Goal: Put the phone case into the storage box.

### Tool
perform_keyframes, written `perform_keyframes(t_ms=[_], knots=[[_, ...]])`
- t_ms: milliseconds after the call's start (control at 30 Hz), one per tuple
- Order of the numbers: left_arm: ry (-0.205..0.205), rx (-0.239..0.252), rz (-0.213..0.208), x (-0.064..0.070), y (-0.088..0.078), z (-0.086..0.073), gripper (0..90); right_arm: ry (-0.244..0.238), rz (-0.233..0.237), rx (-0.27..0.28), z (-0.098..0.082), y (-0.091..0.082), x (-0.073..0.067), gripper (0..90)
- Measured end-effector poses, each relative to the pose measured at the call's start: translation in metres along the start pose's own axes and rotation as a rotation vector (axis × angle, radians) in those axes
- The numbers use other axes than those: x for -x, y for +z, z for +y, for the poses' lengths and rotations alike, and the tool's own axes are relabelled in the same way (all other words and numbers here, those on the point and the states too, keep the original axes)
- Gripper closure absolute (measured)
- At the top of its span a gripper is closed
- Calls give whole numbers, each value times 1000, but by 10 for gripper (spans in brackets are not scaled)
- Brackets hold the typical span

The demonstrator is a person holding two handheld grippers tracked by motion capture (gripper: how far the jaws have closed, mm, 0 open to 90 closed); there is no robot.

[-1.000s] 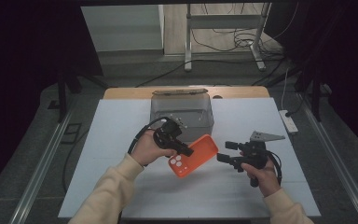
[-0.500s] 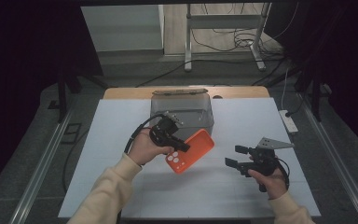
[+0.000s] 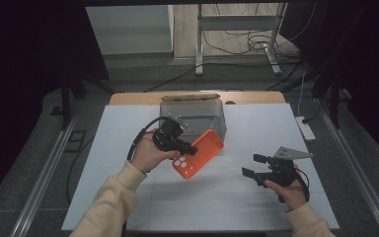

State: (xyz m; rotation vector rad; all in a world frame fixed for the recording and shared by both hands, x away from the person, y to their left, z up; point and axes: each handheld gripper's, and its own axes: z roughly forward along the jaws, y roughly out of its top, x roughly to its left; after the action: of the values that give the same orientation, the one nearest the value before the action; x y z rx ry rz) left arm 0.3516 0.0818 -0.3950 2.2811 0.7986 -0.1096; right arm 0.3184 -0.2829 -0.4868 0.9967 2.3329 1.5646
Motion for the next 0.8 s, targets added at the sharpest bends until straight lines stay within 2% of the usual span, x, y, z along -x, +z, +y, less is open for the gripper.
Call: perform_keyframes(t_ms=[233, 367, 800], knots=[[-11, 23, 6, -1, -7, 4, 797, 10, 4, -6, -6, -1, 4, 193], [-13, 21, 17, -1, -10, 8, 797, 8, 3, 1, -7, -3, 4, 193], [-42, 42, 68, 3, -29, 12, 797, -3, -3, -9, -5, 2, 2, 195]])
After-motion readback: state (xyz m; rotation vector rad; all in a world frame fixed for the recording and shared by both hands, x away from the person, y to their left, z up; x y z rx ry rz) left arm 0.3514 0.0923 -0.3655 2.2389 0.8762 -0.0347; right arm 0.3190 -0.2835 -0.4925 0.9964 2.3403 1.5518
